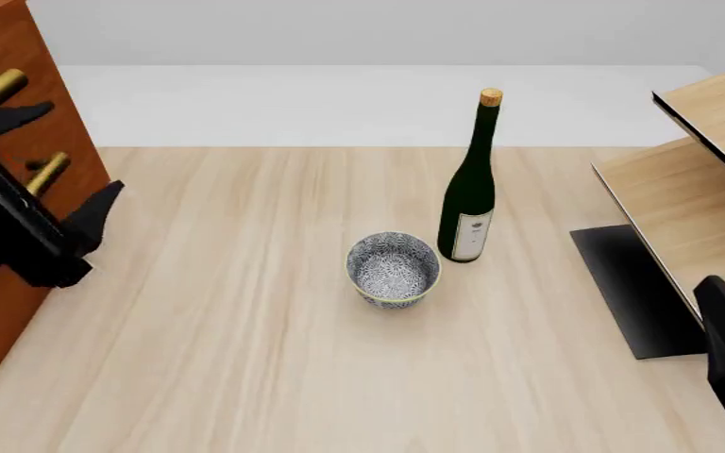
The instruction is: Close the bottom drawer of the cabinet and open the top drawer.
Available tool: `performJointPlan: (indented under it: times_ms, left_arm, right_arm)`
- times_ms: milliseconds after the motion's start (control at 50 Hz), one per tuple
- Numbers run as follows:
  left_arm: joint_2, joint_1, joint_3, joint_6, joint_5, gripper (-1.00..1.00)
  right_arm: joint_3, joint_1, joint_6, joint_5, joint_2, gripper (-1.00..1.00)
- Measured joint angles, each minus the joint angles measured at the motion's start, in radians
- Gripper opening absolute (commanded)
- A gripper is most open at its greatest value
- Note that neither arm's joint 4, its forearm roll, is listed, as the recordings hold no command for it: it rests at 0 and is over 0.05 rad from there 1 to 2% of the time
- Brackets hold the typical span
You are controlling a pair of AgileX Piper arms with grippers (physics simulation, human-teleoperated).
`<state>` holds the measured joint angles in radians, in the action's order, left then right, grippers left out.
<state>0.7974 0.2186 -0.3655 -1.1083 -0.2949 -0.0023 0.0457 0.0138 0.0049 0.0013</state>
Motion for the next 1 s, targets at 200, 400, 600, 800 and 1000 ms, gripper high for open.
performJointPlan:
  times_ms: [200, 400, 600, 800, 1000]
  left_arm:
    - [0.03, -0.042, 0.017, -0.132, -0.096, 1.0]
    - [0.059, -0.086, 0.031, -0.226, -0.161, 1.0]
    - [0.103, -0.131, 0.04, -0.284, -0.215, 1.0]
    - [0.168, -0.178, 0.042, -0.33, -0.283, 1.0]
    - [0.235, -0.227, 0.03, -0.359, -0.342, 1.0]
  right_arm:
    - [0.0, 0.001, 0.0, 0.0, 0.0, 1.0]
    - [0.0, 0.002, 0.0, 0.0, 0.0, 1.0]
    - [0.0, 0.002, 0.0, 0.0, 0.0, 1.0]
    - [-0.001, 0.001, 0.0, -0.001, 0.0, 1.0]
    - [-0.001, 0.001, 0.0, -0.002, 0.0, 1.0]
